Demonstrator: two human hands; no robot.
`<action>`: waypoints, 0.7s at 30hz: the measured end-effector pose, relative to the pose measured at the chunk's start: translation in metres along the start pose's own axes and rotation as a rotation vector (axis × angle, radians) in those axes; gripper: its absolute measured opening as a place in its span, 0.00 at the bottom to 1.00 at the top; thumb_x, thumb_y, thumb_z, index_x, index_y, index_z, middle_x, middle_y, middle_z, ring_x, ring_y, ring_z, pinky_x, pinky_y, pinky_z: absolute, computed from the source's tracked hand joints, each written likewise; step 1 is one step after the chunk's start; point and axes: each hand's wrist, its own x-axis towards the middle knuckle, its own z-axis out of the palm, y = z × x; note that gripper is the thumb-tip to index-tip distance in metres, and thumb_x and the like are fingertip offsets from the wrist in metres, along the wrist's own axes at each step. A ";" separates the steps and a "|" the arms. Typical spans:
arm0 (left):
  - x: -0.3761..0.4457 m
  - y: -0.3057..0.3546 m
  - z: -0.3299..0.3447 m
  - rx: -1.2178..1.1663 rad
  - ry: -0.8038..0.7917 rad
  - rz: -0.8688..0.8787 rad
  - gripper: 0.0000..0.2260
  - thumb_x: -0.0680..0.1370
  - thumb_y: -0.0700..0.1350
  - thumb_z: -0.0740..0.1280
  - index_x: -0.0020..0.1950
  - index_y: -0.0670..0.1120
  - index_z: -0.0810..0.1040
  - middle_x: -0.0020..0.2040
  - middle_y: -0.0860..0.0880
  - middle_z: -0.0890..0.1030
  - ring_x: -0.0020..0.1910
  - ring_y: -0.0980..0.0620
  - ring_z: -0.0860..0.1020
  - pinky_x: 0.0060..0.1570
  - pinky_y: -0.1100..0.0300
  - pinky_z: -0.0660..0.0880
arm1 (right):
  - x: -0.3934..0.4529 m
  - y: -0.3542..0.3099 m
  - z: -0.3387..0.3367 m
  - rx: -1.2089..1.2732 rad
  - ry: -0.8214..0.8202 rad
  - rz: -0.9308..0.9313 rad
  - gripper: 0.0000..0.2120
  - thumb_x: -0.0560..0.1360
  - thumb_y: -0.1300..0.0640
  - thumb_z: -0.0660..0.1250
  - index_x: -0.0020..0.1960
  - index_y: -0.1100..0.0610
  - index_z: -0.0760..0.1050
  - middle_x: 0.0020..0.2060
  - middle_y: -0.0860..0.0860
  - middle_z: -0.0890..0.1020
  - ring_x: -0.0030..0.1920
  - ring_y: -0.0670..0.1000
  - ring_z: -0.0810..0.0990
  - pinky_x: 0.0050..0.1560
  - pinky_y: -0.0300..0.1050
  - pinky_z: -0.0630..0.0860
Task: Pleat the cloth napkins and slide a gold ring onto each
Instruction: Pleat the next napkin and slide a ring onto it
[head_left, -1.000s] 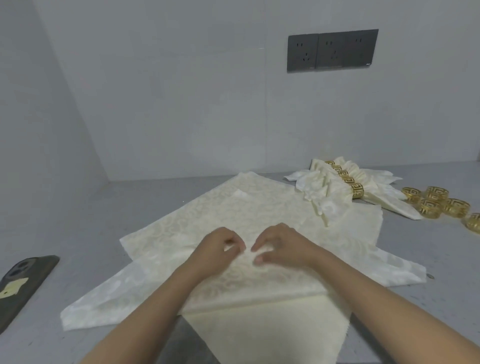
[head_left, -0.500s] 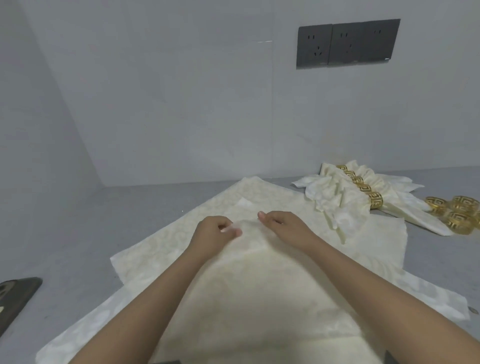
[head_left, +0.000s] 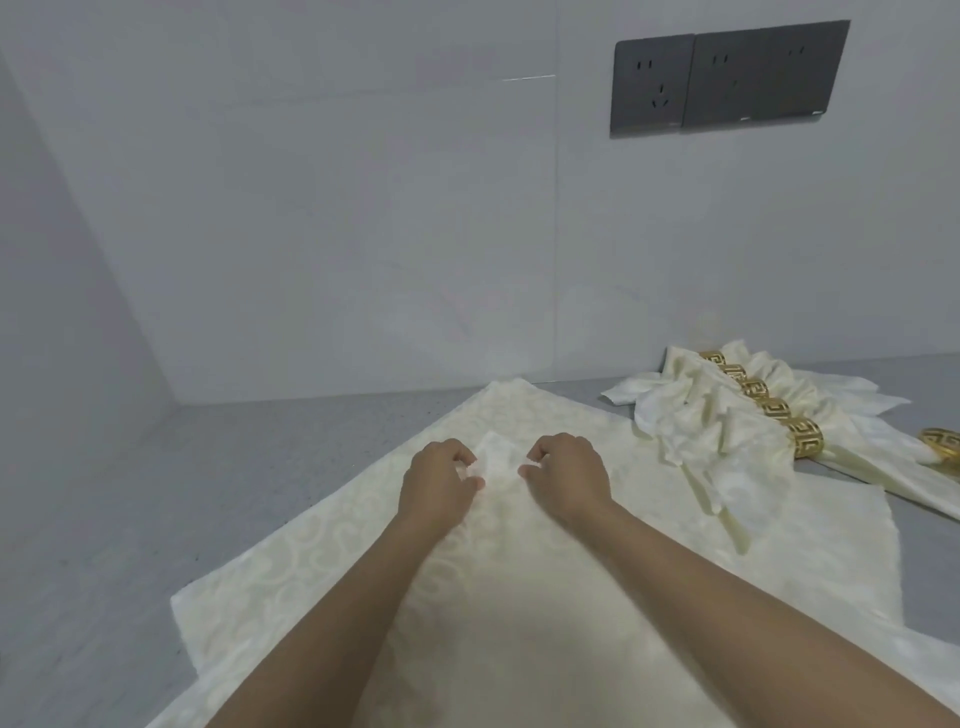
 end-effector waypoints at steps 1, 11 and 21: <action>0.002 0.000 0.000 -0.062 -0.005 -0.019 0.11 0.72 0.43 0.72 0.51 0.51 0.74 0.53 0.52 0.77 0.52 0.52 0.76 0.49 0.60 0.72 | 0.002 0.001 0.001 0.009 -0.003 0.005 0.03 0.74 0.53 0.68 0.46 0.52 0.78 0.45 0.49 0.80 0.54 0.51 0.74 0.48 0.44 0.72; 0.027 -0.002 -0.011 -0.448 -0.040 -0.202 0.19 0.70 0.36 0.74 0.59 0.48 0.76 0.49 0.49 0.79 0.43 0.52 0.79 0.36 0.64 0.73 | 0.023 0.002 0.006 0.233 -0.090 0.072 0.05 0.72 0.52 0.70 0.44 0.49 0.74 0.34 0.42 0.72 0.42 0.48 0.75 0.46 0.43 0.72; 0.028 -0.013 -0.003 -0.427 0.032 -0.169 0.06 0.70 0.39 0.74 0.45 0.48 0.83 0.43 0.52 0.83 0.43 0.55 0.81 0.38 0.69 0.72 | 0.028 0.002 0.012 0.175 -0.025 0.103 0.12 0.72 0.46 0.69 0.36 0.52 0.77 0.30 0.43 0.75 0.37 0.46 0.76 0.36 0.41 0.69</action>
